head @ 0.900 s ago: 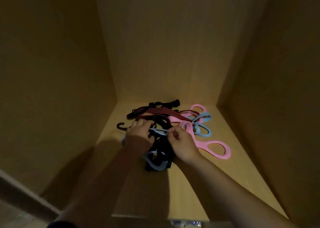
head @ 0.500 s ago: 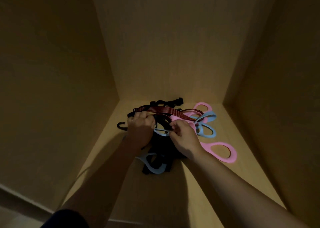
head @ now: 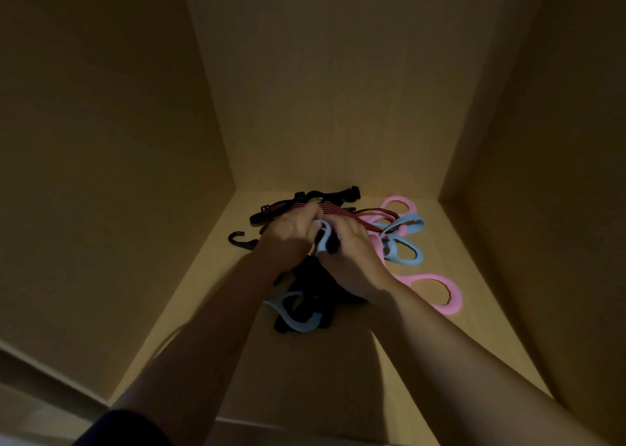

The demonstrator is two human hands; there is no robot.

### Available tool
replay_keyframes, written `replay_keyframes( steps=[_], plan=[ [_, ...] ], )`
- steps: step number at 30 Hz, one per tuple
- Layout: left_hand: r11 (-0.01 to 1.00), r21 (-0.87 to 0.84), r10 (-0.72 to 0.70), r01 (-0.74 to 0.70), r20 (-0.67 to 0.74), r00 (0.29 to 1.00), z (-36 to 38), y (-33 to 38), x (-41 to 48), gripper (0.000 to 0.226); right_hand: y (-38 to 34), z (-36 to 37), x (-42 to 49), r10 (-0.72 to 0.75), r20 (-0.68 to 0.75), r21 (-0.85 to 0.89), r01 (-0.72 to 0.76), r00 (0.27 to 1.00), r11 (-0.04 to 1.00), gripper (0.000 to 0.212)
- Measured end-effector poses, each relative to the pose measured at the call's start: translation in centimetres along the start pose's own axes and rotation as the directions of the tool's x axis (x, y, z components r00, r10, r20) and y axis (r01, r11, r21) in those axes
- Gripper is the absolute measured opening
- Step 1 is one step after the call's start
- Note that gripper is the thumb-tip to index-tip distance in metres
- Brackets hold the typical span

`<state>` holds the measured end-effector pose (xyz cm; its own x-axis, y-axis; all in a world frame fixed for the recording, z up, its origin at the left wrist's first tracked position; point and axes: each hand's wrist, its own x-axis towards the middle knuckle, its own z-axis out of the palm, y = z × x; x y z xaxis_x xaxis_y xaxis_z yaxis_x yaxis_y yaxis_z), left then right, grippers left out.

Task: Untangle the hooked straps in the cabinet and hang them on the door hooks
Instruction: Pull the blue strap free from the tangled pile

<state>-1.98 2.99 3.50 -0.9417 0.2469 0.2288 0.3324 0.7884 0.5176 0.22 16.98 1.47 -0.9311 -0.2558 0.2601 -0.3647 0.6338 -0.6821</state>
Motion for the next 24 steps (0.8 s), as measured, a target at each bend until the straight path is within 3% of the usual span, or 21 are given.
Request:
replay_keyframes(
  steps=[2,4,6,8,12,15,19,24],
  plan=[
    [0.99,-0.134,0.034,-0.041,-0.051,0.998,-0.7,1.4,0.1,0.019,-0.4,-0.8,0.3,0.016,-0.029,0.084,-0.014,0.999,0.996,0.052],
    [0.973,-0.227,0.035,-0.052,-0.077,0.996,-0.9,2.3,0.2,0.019,-0.5,-2.1,0.5,0.041,-0.104,0.139,-0.026,0.994,0.99,0.034],
    [0.938,-0.345,0.022,-0.037,-0.047,0.999,-0.5,3.0,0.2,0.022,-0.2,-3.6,0.5,0.052,-0.201,0.179,-0.016,0.978,0.984,0.017],
    [0.895,-0.445,-0.008,0.015,0.018,1.0,0.4,3.3,0.3,0.025,0.4,-5.0,0.2,0.059,-0.288,0.209,0.002,0.956,0.978,0.015],
    [0.952,-0.281,-0.089,0.121,0.126,0.988,2.6,2.7,0.7,0.011,2.7,-7.0,-0.9,0.199,-0.401,0.281,-0.086,0.894,0.956,0.022],
    [0.954,-0.243,-0.146,0.174,0.13,0.981,4.0,3.3,1.0,0.023,5.2,-7.7,-2.0,0.367,-0.329,0.345,-0.251,0.87,0.904,0.019],
    [0.767,-0.564,-0.296,0.306,0.112,0.949,5.2,4.9,1.7,0.033,7.8,-7.2,-3.2,0.453,-0.277,0.336,-0.356,0.847,0.872,0.021],
    [0.605,-0.674,-0.379,0.423,0.223,0.898,7.8,5.9,1.5,0.012,9.6,-6.8,-2.8,0.475,-0.286,0.365,-0.364,0.832,0.857,0.022]
  ],
)
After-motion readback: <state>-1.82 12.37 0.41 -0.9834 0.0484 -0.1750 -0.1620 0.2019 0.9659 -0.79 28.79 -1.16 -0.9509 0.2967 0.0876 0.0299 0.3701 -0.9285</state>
